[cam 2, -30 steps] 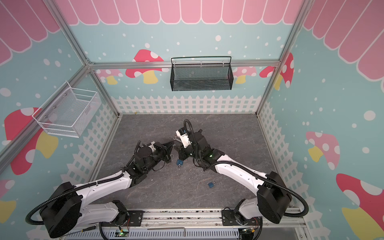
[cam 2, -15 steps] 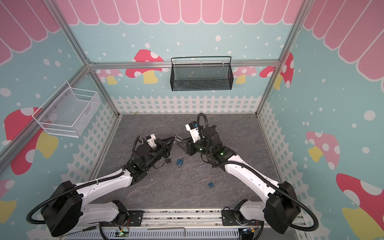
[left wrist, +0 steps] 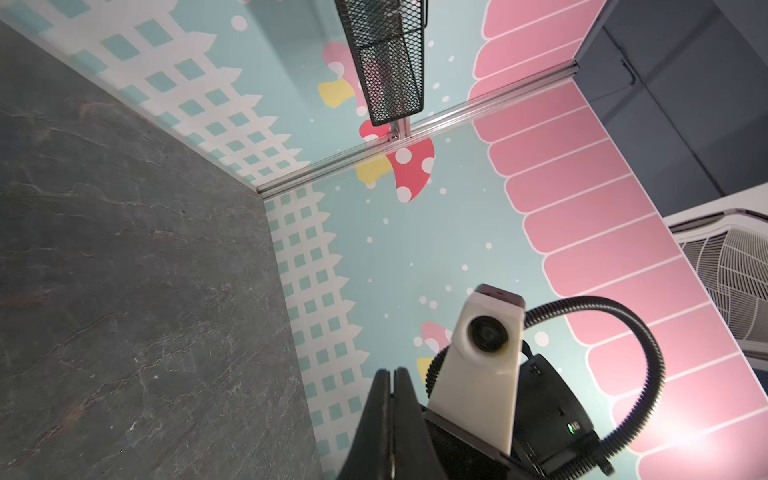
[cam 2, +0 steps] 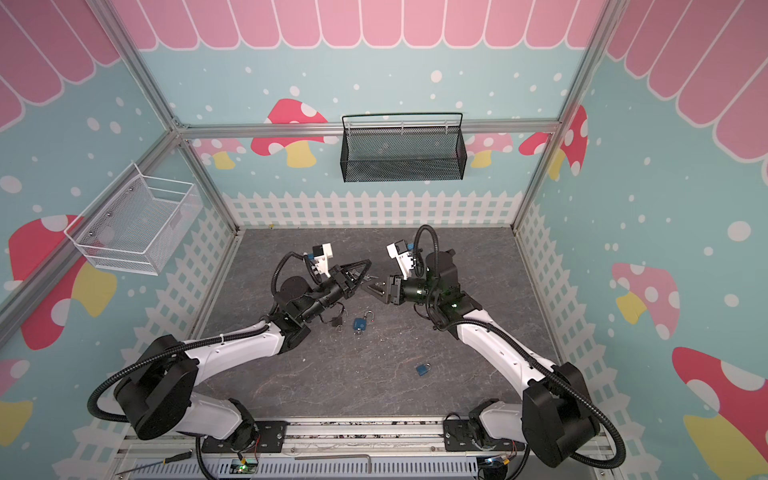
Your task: Unlock with the key
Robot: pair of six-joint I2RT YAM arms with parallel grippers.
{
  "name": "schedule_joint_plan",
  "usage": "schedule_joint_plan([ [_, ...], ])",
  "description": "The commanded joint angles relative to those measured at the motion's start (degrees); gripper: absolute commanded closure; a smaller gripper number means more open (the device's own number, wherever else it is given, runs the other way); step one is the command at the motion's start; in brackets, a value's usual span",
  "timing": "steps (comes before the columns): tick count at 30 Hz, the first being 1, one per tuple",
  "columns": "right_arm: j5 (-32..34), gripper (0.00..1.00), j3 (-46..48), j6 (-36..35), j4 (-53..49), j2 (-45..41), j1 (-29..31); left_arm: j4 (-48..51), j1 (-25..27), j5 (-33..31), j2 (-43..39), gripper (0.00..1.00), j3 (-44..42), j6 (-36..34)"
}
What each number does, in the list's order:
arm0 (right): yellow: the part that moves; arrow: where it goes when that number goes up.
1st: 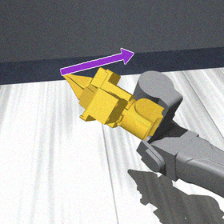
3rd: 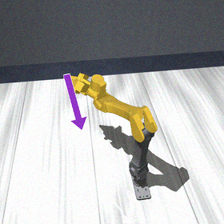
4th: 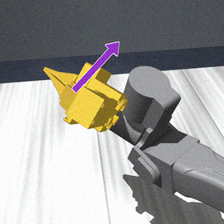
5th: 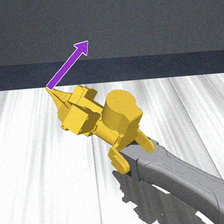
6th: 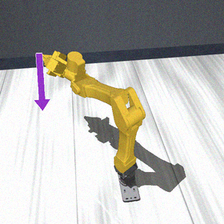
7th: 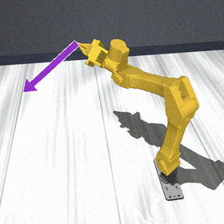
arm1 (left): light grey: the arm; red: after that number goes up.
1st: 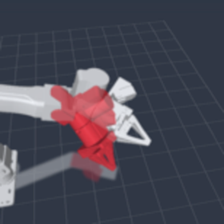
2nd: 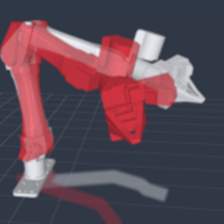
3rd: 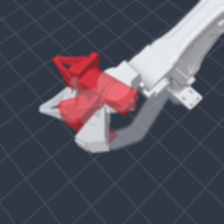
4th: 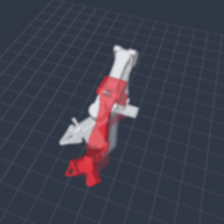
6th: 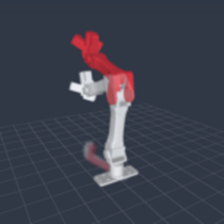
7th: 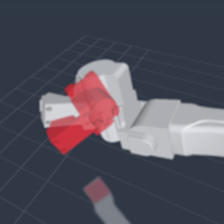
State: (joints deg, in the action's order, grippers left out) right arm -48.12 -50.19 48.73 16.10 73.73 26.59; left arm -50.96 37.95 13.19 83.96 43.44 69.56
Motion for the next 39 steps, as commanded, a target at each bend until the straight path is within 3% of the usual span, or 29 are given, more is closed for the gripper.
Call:
schedule_joint_plan([
  [1, -1.71, 0.51, 1.67, 5.36, 6.46, -0.02, -1.20, -3.40, 0.11, 2.20, -0.11, 1.00, 1.39, -3.92],
  [11, -3.19, 0.54, 1.33, 8.27, 13.83, 1.49, -1.85, -0.05, 0.89, 3.29, -1.06, 1.00, 2.94, -7.78],
  [28, -2.20, 0.75, 2.25, 9.43, 14.92, 0.38, -3.21, 3.77, 1.95, 2.21, -3.58, 1.00, 3.67, -11.13],
  [39, -4.59, 0.79, 2.21, 12.20, 17.81, 1.14, -3.22, 4.00, 2.89, 1.93, -3.23, 1.00, 4.81, -13.02],
])
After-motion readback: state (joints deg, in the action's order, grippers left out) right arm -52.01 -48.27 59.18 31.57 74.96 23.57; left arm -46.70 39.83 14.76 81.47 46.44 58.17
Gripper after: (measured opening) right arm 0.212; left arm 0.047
